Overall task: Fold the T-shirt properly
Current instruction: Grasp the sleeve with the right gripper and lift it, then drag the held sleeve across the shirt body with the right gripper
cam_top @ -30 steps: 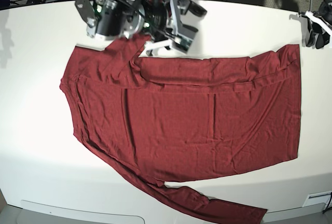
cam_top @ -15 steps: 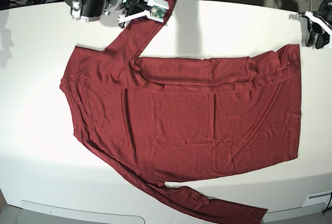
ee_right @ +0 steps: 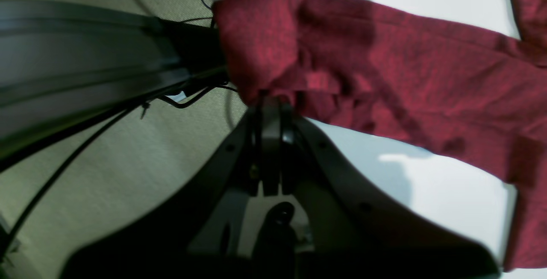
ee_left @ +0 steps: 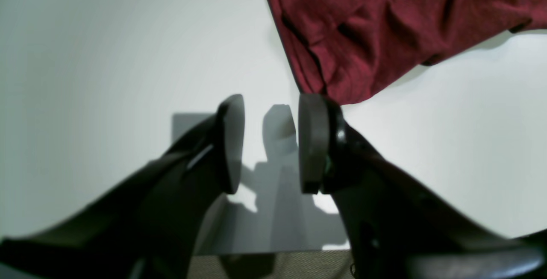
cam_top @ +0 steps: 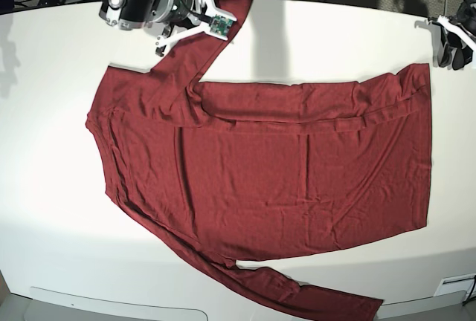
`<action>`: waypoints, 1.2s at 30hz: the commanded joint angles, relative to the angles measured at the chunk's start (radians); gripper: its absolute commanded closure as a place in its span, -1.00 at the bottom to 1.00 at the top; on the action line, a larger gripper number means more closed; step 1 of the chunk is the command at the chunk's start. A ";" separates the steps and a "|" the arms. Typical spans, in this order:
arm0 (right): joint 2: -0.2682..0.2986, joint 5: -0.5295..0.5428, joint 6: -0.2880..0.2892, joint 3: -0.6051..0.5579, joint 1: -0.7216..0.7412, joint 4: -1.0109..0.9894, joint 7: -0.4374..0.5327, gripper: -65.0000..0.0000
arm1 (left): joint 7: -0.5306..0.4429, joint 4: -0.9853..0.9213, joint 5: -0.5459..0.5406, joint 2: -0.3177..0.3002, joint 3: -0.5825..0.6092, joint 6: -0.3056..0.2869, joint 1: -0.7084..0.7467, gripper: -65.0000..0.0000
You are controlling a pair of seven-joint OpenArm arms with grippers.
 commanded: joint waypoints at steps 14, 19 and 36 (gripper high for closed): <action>-0.007 -0.096 -0.013 0.001 0.005 -0.244 0.314 1.00 | -0.020 0.016 -0.011 -0.019 -0.011 -0.002 0.005 0.36; -0.054 -0.096 -0.030 0.001 0.050 -0.323 0.389 1.00 | -0.020 0.016 -0.011 -0.019 -0.011 -0.002 0.006 0.36; -0.320 -0.068 -0.066 0.001 0.328 -0.668 0.546 1.00 | -0.001 0.016 -0.011 -0.019 -0.011 -0.002 0.005 0.36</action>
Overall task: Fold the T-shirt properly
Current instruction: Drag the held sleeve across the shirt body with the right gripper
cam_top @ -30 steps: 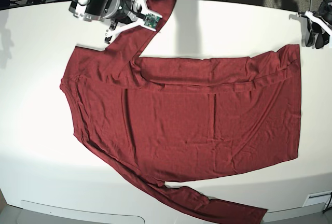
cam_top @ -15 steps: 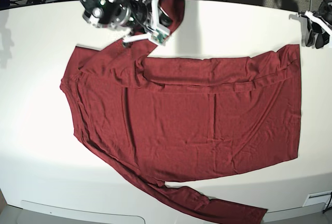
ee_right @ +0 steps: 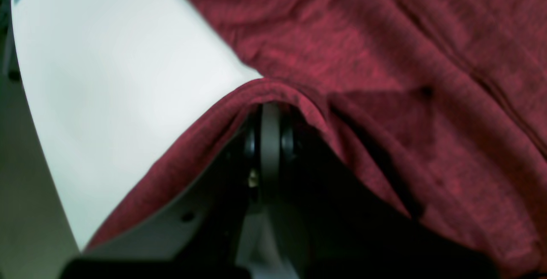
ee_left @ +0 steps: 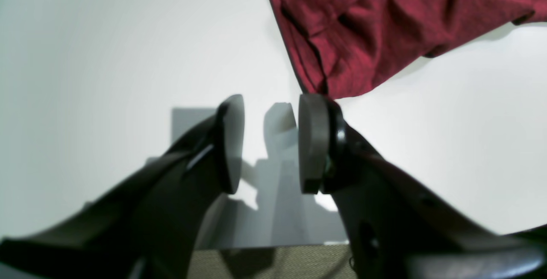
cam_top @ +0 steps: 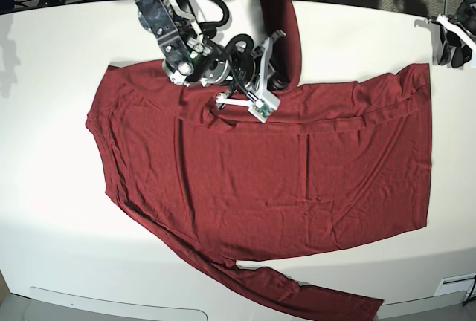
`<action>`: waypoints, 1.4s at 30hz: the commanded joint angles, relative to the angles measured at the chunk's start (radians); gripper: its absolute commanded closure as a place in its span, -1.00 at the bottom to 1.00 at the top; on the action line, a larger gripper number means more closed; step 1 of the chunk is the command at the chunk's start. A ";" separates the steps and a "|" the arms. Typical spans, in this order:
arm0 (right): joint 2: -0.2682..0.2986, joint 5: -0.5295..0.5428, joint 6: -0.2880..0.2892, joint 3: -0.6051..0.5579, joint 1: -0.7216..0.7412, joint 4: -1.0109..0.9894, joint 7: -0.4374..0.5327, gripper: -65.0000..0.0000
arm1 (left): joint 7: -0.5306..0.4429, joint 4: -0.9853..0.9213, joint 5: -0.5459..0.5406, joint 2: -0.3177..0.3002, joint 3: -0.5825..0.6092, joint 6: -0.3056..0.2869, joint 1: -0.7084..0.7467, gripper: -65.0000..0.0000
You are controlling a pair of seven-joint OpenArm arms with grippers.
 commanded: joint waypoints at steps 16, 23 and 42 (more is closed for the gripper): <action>-0.028 0.101 -0.043 0.002 0.016 0.004 0.023 1.00 | 0.068 0.044 -0.304 -0.008 -0.009 -0.055 0.056 0.36; -0.028 0.102 -0.043 0.002 0.017 0.004 0.023 1.00 | 0.156 0.090 -0.370 0.043 0.027 -0.055 0.069 0.36; -0.028 0.331 0.060 0.002 0.027 0.258 -0.496 0.26 | 0.154 0.090 -0.272 0.061 0.038 -0.055 0.069 0.36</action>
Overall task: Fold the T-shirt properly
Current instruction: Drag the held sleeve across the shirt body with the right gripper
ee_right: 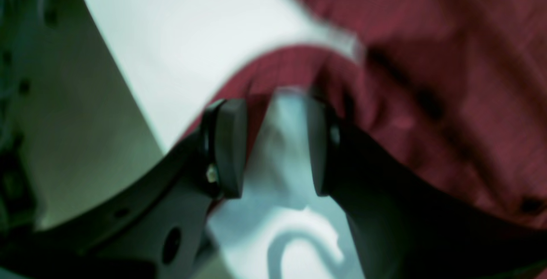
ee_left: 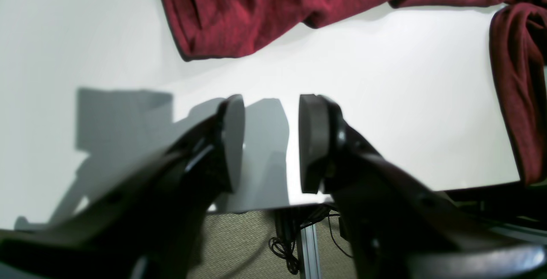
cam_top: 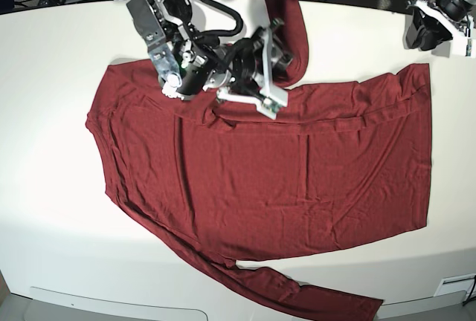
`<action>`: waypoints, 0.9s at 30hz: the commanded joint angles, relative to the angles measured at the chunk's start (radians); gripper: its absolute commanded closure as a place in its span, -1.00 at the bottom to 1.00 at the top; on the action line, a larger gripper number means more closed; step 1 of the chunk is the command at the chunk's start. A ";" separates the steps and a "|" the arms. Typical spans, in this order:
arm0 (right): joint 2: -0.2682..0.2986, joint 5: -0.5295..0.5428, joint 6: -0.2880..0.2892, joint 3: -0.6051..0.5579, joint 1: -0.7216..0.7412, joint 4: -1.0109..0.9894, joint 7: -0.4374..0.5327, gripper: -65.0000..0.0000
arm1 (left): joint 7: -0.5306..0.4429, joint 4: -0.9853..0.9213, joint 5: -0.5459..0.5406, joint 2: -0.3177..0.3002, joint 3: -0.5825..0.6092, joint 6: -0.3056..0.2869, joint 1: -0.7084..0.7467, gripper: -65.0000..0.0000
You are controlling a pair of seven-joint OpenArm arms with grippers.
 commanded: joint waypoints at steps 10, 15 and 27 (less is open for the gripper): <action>-0.010 0.116 -0.050 0.001 -0.008 0.025 -0.106 0.26 | -0.046 0.017 -0.011 -0.014 -0.006 -0.009 0.003 0.36; -0.013 0.024 -0.068 -0.001 -0.095 0.024 0.004 0.26 | -0.047 0.017 -0.011 -0.014 -0.006 -0.009 0.003 0.36; -0.118 -0.193 -0.085 0.000 -0.160 -0.097 0.149 0.26 | -0.046 0.017 -0.011 -0.014 -0.006 -0.009 0.004 0.36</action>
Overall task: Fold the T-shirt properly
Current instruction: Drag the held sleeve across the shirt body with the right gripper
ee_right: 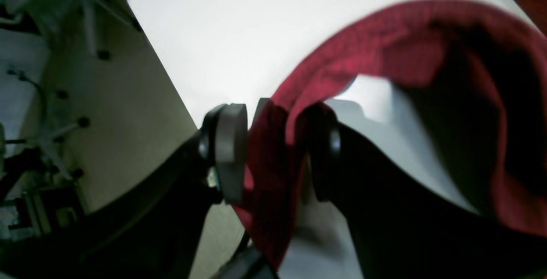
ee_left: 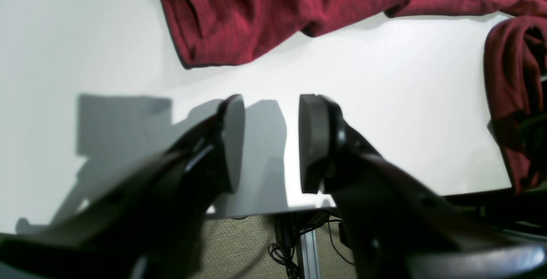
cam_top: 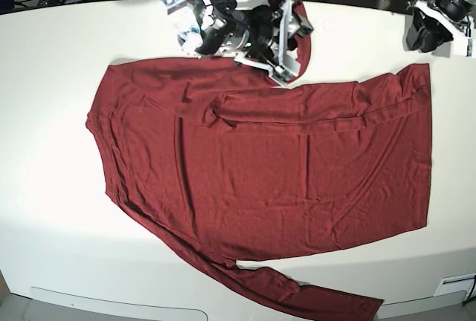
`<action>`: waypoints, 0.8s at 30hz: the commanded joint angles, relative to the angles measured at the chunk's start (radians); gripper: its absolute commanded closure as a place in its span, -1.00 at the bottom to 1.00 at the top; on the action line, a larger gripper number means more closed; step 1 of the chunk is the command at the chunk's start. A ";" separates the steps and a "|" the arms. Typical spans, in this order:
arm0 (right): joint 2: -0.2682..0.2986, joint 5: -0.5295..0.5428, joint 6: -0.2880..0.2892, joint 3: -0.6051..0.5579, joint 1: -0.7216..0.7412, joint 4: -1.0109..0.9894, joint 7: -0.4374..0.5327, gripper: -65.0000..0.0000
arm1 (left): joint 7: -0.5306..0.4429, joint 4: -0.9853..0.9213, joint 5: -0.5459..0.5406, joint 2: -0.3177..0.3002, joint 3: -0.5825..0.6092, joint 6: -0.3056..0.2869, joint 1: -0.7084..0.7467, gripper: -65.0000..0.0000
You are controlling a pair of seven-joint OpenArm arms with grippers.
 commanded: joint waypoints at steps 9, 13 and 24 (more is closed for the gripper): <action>-0.064 -0.105 -0.015 0.000 0.008 -0.091 0.055 1.00 | -0.023 0.017 -0.011 -0.016 -0.006 -0.009 0.003 0.36; -0.064 -0.101 -0.014 0.000 0.027 -0.080 0.185 1.00 | -0.023 0.017 -0.011 -0.016 -0.006 -0.009 0.003 0.36; -0.065 -0.014 -0.015 0.000 0.159 0.049 0.256 1.00 | -0.024 0.017 -0.011 -0.016 -0.006 -0.009 0.003 0.36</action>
